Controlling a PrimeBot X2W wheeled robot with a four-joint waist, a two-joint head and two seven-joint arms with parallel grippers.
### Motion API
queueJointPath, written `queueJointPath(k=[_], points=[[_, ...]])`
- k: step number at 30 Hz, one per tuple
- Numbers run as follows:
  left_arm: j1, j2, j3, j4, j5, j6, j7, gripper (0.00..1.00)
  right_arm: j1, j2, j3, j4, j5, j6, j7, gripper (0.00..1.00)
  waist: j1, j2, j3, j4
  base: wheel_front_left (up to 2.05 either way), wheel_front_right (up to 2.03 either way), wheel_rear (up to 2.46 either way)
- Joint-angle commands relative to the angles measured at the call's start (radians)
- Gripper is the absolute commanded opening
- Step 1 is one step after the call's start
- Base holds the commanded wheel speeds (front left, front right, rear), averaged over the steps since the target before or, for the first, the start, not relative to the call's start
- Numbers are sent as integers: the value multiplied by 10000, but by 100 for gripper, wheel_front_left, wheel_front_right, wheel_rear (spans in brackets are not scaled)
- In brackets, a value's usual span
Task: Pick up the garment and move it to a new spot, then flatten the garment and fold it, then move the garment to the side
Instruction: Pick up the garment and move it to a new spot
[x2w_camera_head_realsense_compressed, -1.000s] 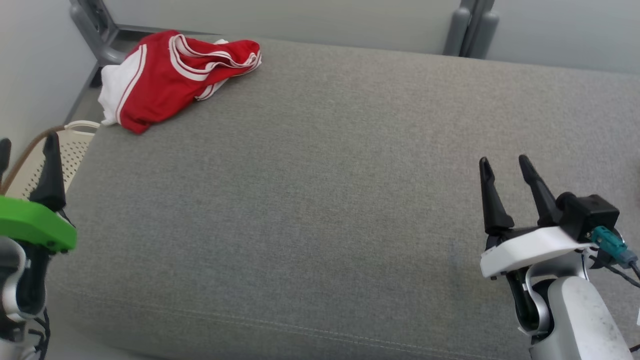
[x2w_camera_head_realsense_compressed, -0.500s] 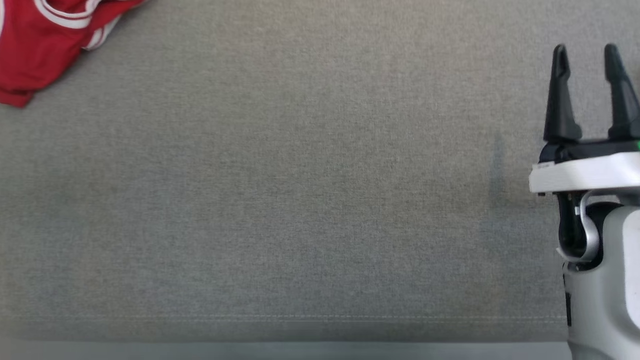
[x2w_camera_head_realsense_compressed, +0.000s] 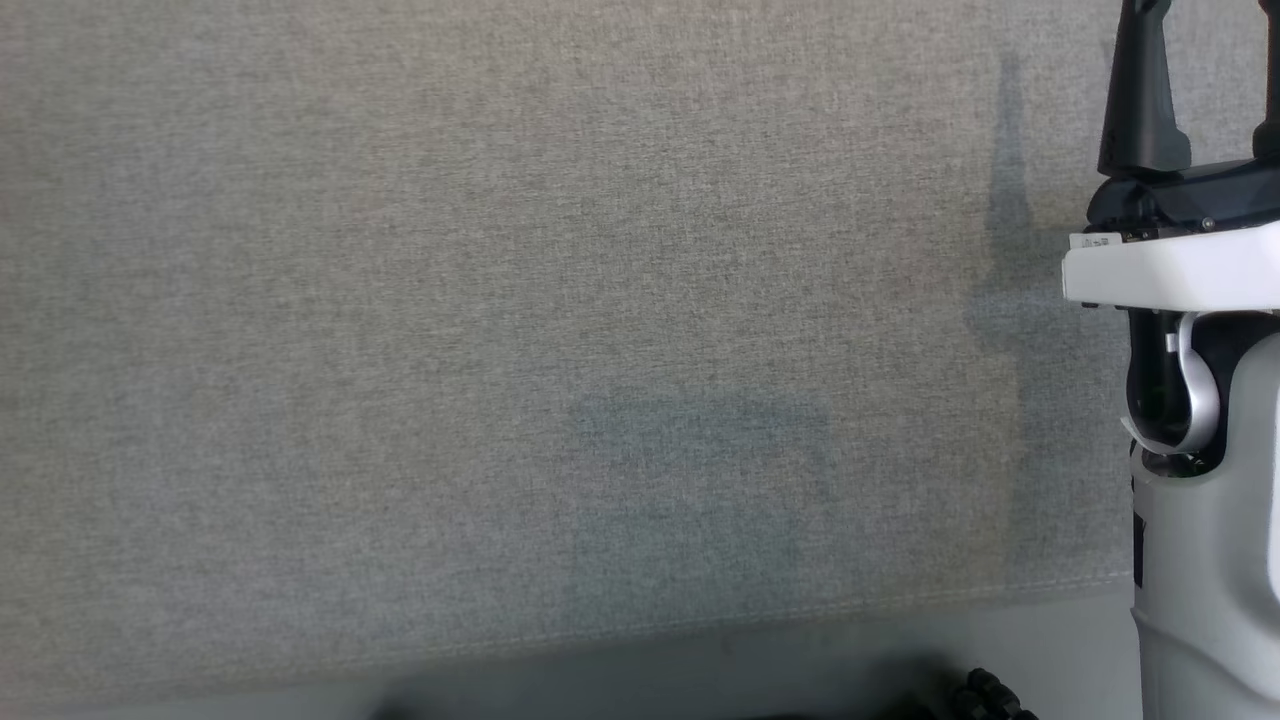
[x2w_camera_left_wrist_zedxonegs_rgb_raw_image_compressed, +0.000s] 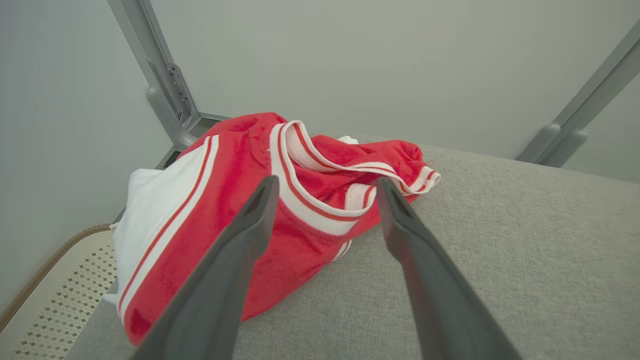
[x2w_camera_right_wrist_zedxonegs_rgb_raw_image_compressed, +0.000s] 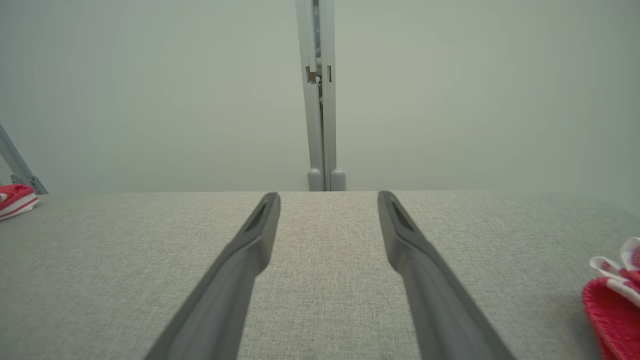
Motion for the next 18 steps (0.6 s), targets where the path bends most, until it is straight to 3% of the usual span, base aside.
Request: queueJointPath(k=[1,9,18], points=[[-228,156,49,82,69,-27,18,100,-149,-8,39,-100,-76,-3,38,100,-3,0,675,-594,0,0,0],[-1192,457,290,1437,-13,75,221,100,-171,-6,376,-636,-270,-3,349,100,-3,0,1059,-1040,0,0,0],[-1837,661,325,2670,150,858,677,100,-21,-9,464,-1043,-340,-3,589,100,-3,0,1306,-1275,0,0,0]])
